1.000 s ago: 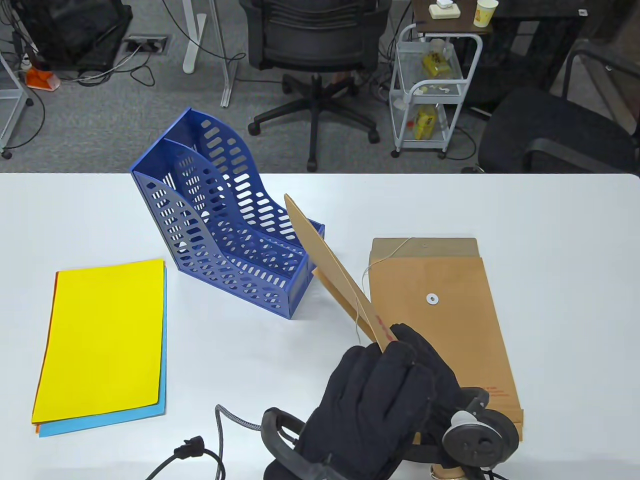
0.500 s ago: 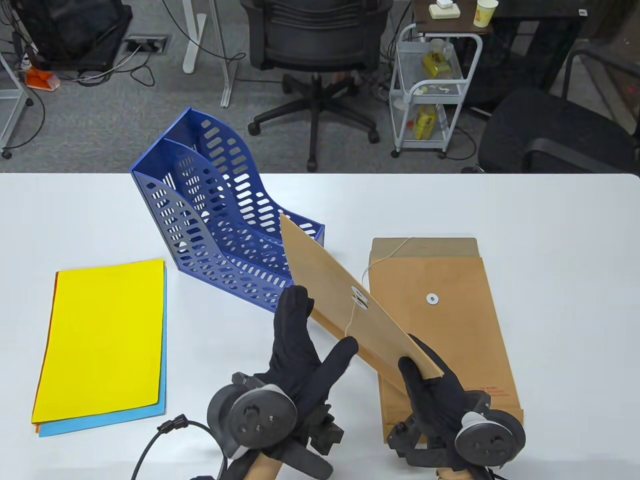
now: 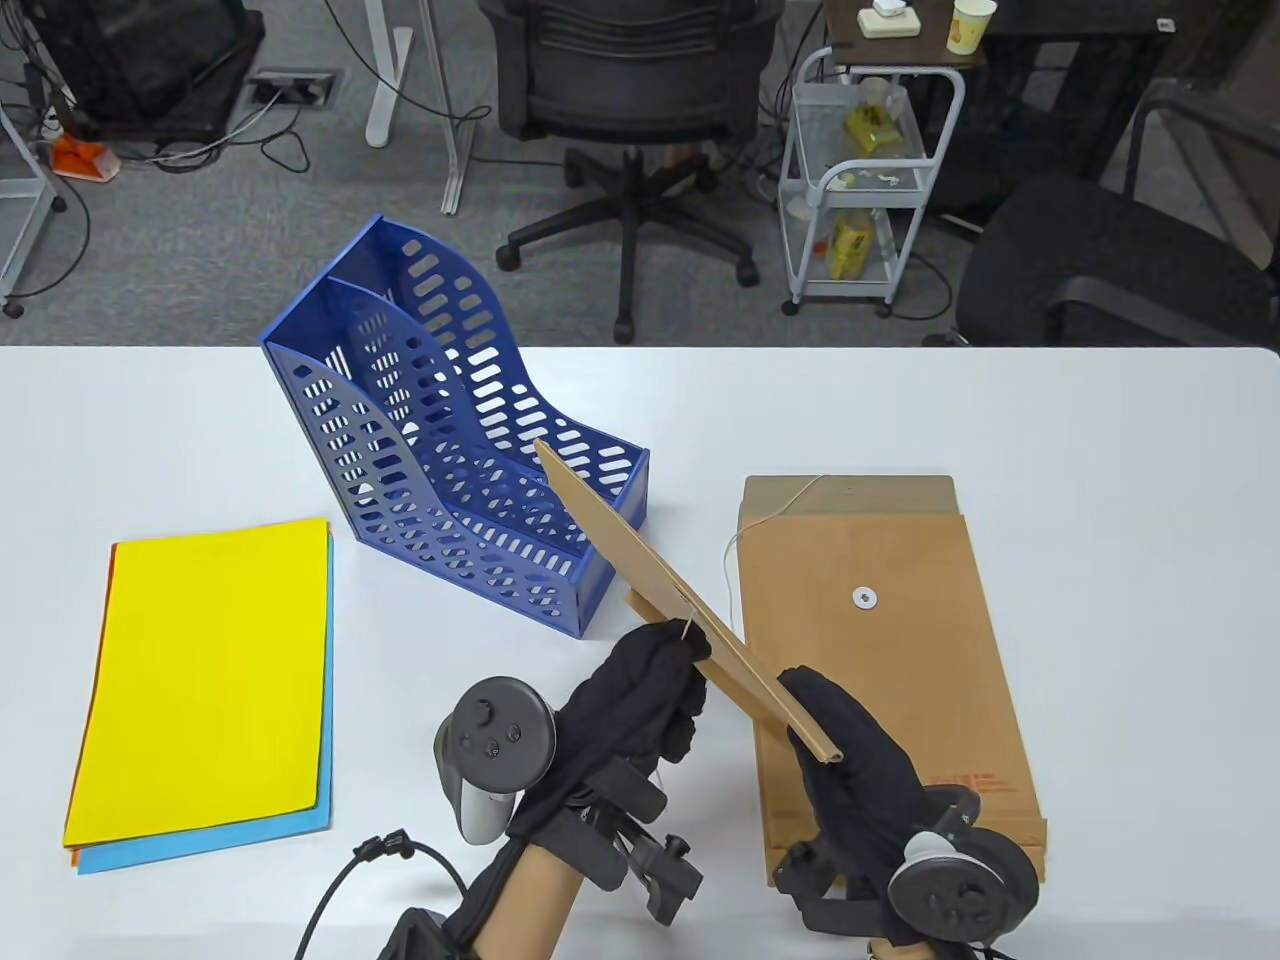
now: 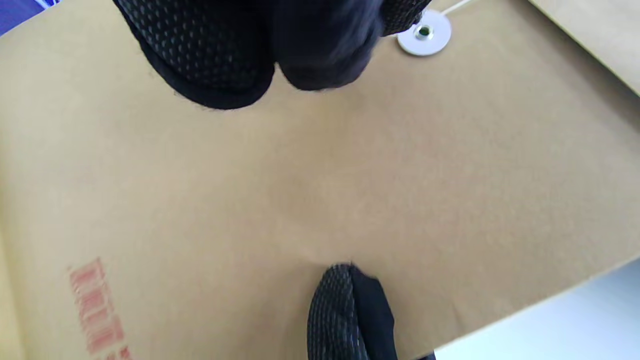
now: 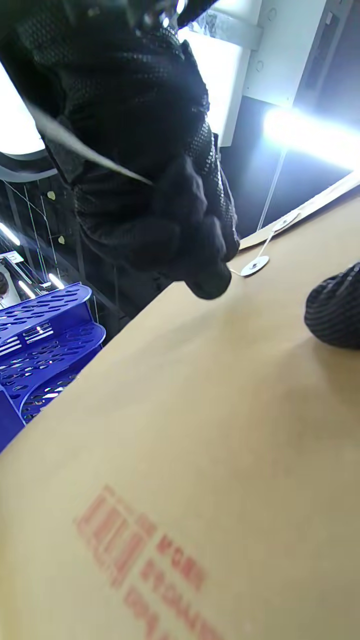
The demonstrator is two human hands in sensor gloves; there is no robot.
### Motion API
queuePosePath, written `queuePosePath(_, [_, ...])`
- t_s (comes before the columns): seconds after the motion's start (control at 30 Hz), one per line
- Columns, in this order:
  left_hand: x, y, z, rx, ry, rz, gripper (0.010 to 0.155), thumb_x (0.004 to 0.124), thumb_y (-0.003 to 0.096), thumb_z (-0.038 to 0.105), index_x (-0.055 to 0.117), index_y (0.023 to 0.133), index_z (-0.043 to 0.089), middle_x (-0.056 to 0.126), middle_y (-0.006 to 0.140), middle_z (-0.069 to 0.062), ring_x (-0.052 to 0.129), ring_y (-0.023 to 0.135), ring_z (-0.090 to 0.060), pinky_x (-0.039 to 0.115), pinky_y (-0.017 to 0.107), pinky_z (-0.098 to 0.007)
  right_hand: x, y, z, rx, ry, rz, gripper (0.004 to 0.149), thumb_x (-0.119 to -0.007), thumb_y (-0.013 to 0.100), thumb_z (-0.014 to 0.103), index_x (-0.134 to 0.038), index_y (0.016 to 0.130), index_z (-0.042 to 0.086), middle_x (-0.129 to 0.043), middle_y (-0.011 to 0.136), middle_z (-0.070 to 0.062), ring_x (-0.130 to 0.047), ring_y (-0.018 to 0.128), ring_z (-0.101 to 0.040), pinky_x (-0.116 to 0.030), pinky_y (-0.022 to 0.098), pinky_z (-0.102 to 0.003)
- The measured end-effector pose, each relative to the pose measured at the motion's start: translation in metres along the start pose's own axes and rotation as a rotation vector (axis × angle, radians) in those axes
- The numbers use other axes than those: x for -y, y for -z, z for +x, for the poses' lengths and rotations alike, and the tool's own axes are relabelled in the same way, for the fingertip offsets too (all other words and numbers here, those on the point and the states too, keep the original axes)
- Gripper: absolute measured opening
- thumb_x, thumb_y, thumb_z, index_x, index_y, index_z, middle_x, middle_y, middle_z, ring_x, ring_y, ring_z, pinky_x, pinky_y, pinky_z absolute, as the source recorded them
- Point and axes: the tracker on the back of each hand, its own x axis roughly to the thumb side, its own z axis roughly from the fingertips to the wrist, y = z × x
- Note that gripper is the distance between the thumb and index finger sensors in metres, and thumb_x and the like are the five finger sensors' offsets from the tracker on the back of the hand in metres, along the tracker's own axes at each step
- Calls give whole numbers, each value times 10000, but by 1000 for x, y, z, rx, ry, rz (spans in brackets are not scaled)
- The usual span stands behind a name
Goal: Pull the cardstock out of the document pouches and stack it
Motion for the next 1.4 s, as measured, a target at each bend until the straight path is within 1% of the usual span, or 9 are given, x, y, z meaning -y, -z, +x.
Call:
queuePosePath(0.2, [-17, -3, 10, 62, -66, 67, 405, 550, 715, 333, 641, 1017, 80, 861, 685, -24, 853, 353, 10, 872, 462, -366, 0, 0, 0, -17, -57, -2, 381, -566, 749, 297, -529, 1119, 212, -766, 1024, -85, -876, 853, -313, -778, 602, -428])
queuePosePath(0.33, [-25, -11, 26, 181, 40, 112, 406, 539, 716, 353, 611, 1038, 118, 844, 733, -10, 857, 397, 13, 862, 506, -365, -2, 0, 1, -16, -78, 8, 378, -570, 749, 299, -533, 1116, 216, -766, 1024, -83, -876, 851, -314, -778, 599, -428])
queuePosePath(0.47, [-20, -20, 38, 271, 223, 29, 404, 561, 709, 358, 632, 1035, 129, 857, 731, -18, 866, 397, 1, 861, 509, -378, -2, 0, 5, -5, -79, 2, 378, -567, 751, 298, -531, 1117, 209, -771, 1017, -84, -889, 836, -303, -790, 586, -414])
queuePosePath(0.67, [-2, -25, 38, 240, 614, -97, 403, 587, 702, 342, 665, 1026, 116, 879, 726, -64, 889, 397, -26, 864, 502, -406, 1, 0, 2, -24, -58, -19, 378, -567, 752, 298, -531, 1117, 205, -773, 1014, -83, -892, 831, -301, -793, 581, -410])
queuePosePath(0.8, [-6, -21, 29, 149, 651, -95, 403, 589, 703, 331, 668, 1026, 101, 882, 730, -76, 895, 403, -35, 861, 500, -418, 4, 0, 0, -39, -12, -37, 378, -566, 753, 299, -530, 1117, 205, -772, 1014, -83, -892, 830, -299, -793, 581, -408])
queuePosePath(1.13, [-59, -23, 1, -24, 551, 216, 409, 571, 710, 294, 635, 1032, 51, 855, 776, -139, 918, 463, -94, 834, 518, -472, 6, 0, -2, -40, -6, -38, 376, -573, 750, 307, -539, 1113, 217, -778, 1011, -74, -889, 833, -299, -790, 584, -410])
queuePosePath(1.2, [-69, -27, 0, -15, 531, 294, 473, 561, 720, 253, 497, 1113, -1, 687, 982, -295, 856, 737, -285, 706, 609, -617, 5, 1, -1, -31, -20, -28, 375, -574, 749, 309, -540, 1112, 219, -780, 1009, -71, -893, 830, -295, -791, 583, -408])
queuePosePath(1.27, [-75, -32, 2, 7, 528, 319, 685, 567, 730, 321, 241, 1160, -102, 309, 1112, -472, 517, 968, -593, 515, 643, -748, 4, 1, 1, -22, -23, -21, 377, -575, 749, 308, -540, 1113, 215, -780, 1009, -73, -893, 828, -297, -790, 583, -410])
queuePosePath(1.4, [-75, -50, 20, 257, 692, 493, 728, 497, 752, 392, 119, 1151, -85, 95, 1111, -466, 266, 1001, -642, 409, 659, -772, 2, 0, 5, 16, -89, -13, 376, -576, 749, 308, -539, 1112, 217, -778, 1010, -74, -891, 831, -297, -788, 585, -412])
